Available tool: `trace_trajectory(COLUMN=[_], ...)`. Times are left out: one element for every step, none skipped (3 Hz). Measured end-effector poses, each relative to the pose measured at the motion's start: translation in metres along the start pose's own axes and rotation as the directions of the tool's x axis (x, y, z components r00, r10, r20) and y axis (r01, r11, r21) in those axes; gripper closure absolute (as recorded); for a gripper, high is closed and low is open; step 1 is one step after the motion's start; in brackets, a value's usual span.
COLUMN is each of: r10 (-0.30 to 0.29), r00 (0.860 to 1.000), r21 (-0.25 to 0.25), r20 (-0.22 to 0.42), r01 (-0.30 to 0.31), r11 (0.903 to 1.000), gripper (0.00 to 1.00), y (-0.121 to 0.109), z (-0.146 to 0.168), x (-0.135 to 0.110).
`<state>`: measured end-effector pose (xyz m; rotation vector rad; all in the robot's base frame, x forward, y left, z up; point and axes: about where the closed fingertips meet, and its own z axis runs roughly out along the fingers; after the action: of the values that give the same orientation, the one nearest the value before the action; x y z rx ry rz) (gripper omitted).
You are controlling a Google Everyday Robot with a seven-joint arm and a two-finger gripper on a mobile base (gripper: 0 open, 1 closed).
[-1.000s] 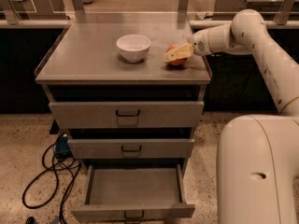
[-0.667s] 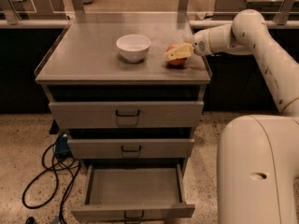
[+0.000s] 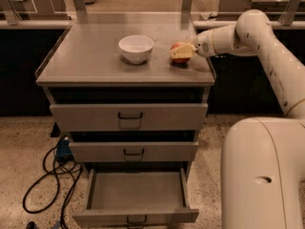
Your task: Place apple into bottom drawer
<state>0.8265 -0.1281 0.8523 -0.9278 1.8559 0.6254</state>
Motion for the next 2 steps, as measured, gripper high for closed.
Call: trace_trajectory(r10=[0.0,-0.013], r00=[1.0,0.999], r21=[-0.001,0.005], r20=[-0.001,-0.031], r01=[0.0,0.013], r11=[1.0,0.9999], gripper=[0.88,1.0], y=[0.0,0.014], z=[0.001,-0.007], x=[0.0,-0.013])
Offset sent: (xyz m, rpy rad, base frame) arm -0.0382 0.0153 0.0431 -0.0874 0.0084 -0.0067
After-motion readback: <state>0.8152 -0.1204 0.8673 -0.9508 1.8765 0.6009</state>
